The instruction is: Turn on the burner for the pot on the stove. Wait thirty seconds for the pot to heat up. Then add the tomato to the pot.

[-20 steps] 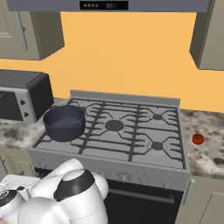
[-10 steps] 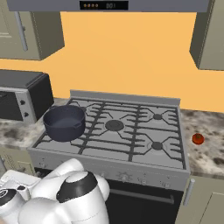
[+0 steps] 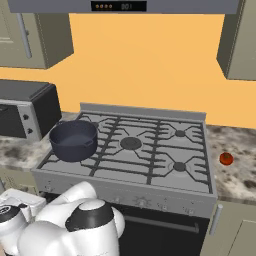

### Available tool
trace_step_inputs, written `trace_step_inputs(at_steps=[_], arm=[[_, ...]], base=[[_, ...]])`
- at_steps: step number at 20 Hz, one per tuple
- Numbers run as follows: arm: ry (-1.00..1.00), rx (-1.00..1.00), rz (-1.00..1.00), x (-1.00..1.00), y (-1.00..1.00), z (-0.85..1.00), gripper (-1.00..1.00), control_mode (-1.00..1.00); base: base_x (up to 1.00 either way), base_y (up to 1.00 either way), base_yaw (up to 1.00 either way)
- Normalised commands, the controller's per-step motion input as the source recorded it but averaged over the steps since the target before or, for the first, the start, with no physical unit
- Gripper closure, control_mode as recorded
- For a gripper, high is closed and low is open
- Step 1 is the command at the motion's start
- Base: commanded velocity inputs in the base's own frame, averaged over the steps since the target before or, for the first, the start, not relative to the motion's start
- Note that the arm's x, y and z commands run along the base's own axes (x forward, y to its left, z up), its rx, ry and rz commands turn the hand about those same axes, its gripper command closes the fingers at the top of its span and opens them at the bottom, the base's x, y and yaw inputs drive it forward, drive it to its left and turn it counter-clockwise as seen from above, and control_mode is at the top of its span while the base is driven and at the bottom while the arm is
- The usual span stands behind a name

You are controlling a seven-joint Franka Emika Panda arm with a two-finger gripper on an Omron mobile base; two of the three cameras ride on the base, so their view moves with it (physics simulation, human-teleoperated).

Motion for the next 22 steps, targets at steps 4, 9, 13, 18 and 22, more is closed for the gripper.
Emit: trace_step_inputs(at_steps=[4,9,13,18,22], arm=[[0.14,0.04,0.0,0.59,-0.3,0.0,-1.0,-1.0],[0.09,0.01,0.09,0.62,-0.62,-0.19,-1.0,-1.0],[0.11,-0.07,0.16,0.57,-0.41,-0.83,-1.0,-1.0],[0.04,-0.11,0.11,0.29,-0.14,-0.71,-1.0,-1.0],[0.0,0.0,0.0,0.06,-0.05,-0.01,-1.0,-1.0]], base=[[0.0,0.0,0.0],[0.0,0.0,0.0],[0.0,0.0,0.0],[0.0,0.0,0.0],[0.0,0.0,0.0]])
